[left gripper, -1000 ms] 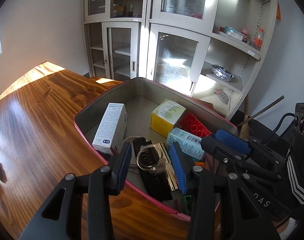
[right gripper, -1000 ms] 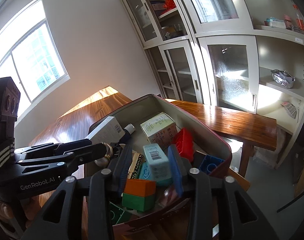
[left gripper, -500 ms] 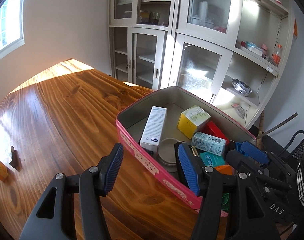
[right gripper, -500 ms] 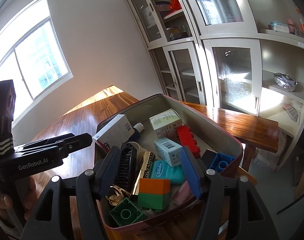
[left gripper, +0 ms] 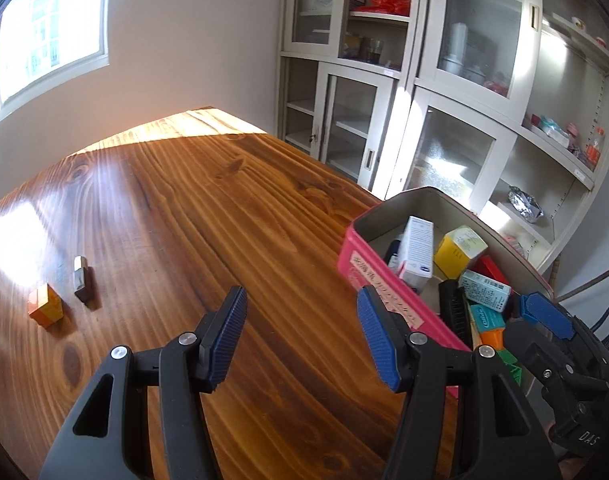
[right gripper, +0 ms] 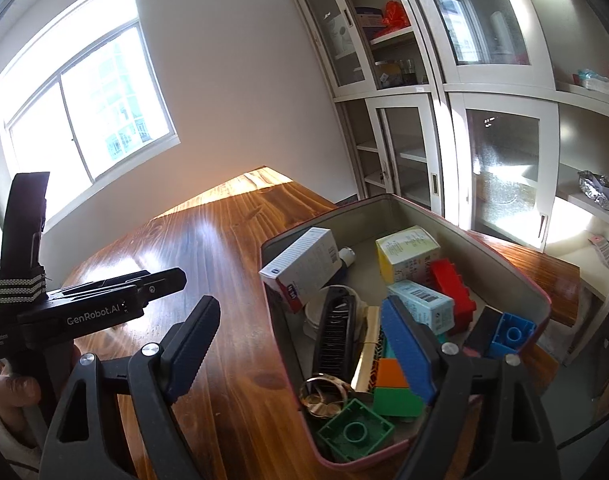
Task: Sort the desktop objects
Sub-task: 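Withdraw both grippers from the tin toward the orange-yellow block and brown bottle, then grasp the orange-yellow block with left while right grasps the dark brown bottle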
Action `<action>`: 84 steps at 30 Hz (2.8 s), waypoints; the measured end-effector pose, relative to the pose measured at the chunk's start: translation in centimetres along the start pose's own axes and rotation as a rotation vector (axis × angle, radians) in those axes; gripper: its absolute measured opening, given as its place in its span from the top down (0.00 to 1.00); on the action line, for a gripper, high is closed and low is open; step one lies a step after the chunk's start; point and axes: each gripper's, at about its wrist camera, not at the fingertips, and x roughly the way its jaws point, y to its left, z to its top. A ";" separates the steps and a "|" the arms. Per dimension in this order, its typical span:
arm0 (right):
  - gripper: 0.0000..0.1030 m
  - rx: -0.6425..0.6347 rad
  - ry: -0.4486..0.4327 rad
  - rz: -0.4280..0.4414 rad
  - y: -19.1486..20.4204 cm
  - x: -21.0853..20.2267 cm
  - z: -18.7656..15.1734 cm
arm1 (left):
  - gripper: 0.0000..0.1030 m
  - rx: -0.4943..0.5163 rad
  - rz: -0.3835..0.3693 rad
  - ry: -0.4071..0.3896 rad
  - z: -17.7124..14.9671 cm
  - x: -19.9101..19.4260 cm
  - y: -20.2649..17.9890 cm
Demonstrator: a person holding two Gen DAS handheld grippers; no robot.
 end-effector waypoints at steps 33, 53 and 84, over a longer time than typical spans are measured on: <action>0.06 -0.208 0.180 0.182 13.7 7.4 -3.2 | 0.41 -0.369 0.383 0.018 -3.1 -0.5 21.4; 0.06 -0.299 0.256 0.206 17.9 13.4 -2.3 | 0.41 -0.379 0.410 0.105 -3.3 3.7 25.6; 0.46 -0.479 0.402 0.269 27.5 23.9 -3.7 | 0.50 -0.424 0.463 0.044 -3.4 1.8 28.6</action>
